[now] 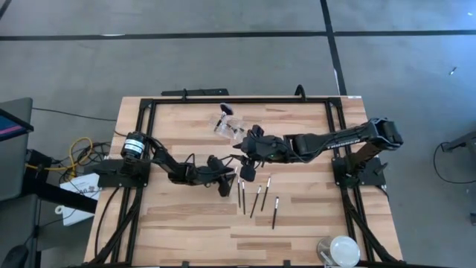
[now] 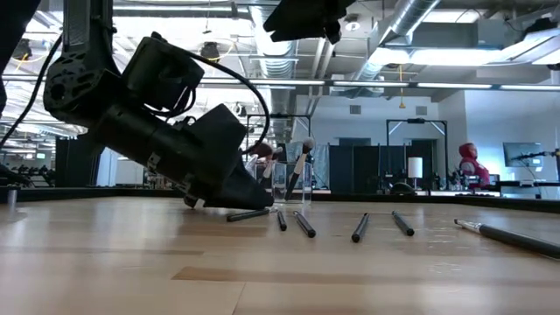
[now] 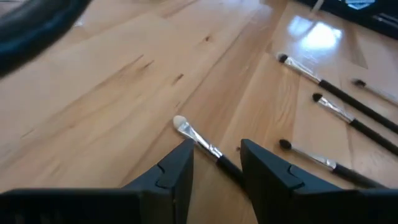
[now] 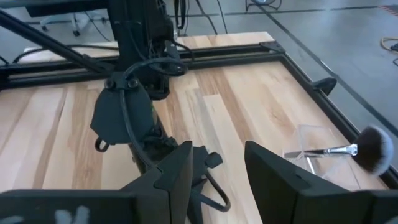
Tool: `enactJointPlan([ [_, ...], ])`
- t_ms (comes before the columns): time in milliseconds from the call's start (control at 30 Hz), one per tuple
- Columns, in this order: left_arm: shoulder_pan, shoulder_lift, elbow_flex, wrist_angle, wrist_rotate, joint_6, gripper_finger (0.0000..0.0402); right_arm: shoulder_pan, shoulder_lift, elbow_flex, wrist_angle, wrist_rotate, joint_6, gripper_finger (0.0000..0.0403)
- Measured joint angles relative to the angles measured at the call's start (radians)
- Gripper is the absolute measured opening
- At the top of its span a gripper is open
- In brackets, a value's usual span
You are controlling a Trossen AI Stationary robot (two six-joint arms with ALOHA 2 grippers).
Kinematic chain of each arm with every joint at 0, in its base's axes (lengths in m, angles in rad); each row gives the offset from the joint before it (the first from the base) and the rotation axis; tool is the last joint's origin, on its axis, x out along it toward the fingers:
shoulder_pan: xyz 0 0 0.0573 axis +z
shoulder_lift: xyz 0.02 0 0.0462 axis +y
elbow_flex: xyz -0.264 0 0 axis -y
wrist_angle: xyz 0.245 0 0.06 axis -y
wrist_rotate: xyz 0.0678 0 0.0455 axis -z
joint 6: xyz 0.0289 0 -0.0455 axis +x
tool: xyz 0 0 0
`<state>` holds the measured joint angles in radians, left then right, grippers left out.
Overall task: Sort items
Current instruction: Put the left eyeshadow brush into the transparent organizer
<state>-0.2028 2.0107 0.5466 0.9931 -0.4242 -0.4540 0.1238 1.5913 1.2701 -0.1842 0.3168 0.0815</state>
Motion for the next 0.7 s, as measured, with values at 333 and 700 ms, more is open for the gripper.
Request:
enactJointPlan([
  [333,0.004,-0.014,0.009,-0.081,-0.005,0.014,0.0129,-0.001,0.0,0.0,-0.006,0.0,0.0,0.0133],
  [700,0.066,-0.03,0.009,-0.136,0.006,0.164,0.0097,-0.001,0.0,0.0,-0.025,0.0,-0.002,0.0133],
])
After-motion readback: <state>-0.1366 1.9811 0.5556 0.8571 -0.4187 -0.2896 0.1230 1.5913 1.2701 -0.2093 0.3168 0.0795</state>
